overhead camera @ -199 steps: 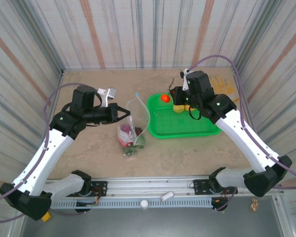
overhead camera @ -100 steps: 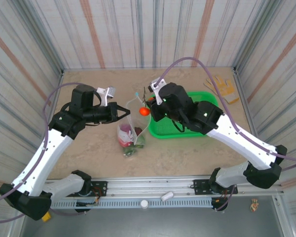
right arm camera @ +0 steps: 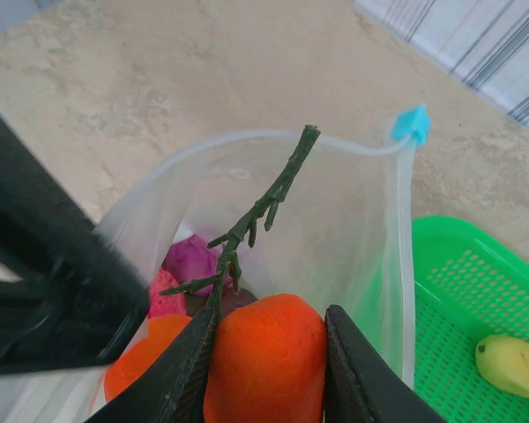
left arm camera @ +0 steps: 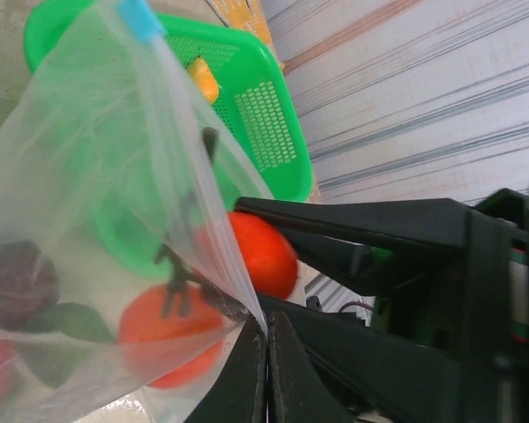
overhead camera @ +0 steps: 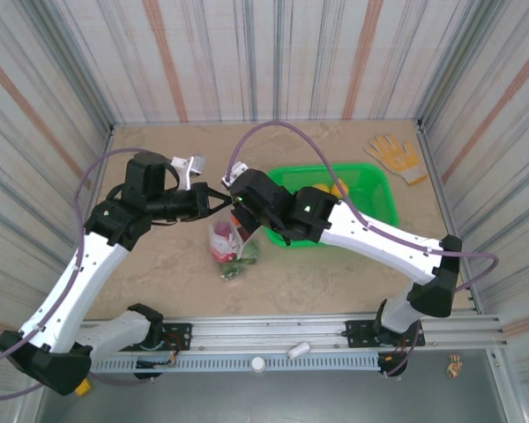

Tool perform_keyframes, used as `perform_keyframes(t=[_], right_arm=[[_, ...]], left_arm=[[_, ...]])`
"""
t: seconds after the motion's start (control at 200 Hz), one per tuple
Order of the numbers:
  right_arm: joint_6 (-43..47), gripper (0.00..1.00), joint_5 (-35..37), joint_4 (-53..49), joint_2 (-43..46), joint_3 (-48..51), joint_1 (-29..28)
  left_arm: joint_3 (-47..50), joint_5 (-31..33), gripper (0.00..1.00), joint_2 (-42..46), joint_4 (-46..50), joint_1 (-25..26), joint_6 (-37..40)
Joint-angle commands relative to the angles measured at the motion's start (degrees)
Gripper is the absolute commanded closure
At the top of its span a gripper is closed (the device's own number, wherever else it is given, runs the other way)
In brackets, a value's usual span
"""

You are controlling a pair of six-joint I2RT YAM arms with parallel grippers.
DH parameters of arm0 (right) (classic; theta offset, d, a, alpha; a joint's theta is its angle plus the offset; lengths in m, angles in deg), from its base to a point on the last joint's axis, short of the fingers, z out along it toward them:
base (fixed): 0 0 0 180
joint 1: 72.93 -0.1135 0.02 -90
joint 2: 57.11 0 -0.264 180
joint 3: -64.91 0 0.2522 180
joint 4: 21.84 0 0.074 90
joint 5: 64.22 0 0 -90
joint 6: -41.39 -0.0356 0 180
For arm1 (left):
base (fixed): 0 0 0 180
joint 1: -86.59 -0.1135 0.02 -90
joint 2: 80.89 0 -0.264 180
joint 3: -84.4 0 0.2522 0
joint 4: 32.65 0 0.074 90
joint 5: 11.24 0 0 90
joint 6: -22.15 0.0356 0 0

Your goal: Place the food in the zip-top bag and seal the zipper

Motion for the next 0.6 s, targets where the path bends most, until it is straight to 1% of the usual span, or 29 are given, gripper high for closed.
perform_keyframes(t=[0.0, 0.085, 0.125, 0.175, 0.2, 0.265, 0.296, 0.416, 0.596], right_arm=[[0.8, 0.71, 0.1, 0.5, -2.3, -1.2, 0.6], [-0.4, 0.69, -1.1, 0.6, -3.6, -0.9, 1.7], [-1.0, 0.62, -1.6, 0.6, -3.9, -1.0, 2.0], [-1.3, 0.48, -1.7, 0.6, -4.0, -0.9, 2.1], [-1.4, 0.43, -1.7, 0.5, -3.9, -0.8, 2.1], [-1.7, 0.34, -2.0, 0.5, -3.5, -0.8, 2.3], [-1.8, 0.32, -2.2, 0.5, -3.3, -0.8, 2.4], [-2.3, 0.31, -2.8, 0.7, -2.4, -0.1, 2.8], [-3.1, 0.34, -4.2, 0.9, -0.1, 0.8, 3.7]], left_arm=[[-0.9, 0.1, 1.0, 1.5, 0.3, -0.1, -0.1], [-1.0, 0.1, 1.0, 1.6, 0.3, 0.0, 0.1], [-1.0, 0.2, 1.0, 1.6, 0.4, -0.1, 0.1], [-1.1, 0.2, 1.0, 1.5, 0.6, 0.0, 0.3], [-1.1, 0.2, 1.0, 1.5, 0.6, 0.0, 0.4], [-1.0, 0.4, 1.0, 1.6, 0.7, -0.1, 0.4], [-0.8, 0.4, 1.0, 1.6, 0.6, 0.0, 0.4], [-0.5, 0.3, 1.0, 1.5, 0.1, 0.0, 0.1], [-0.4, 0.2, 1.0, 1.3, -0.1, 0.0, 0.1]])
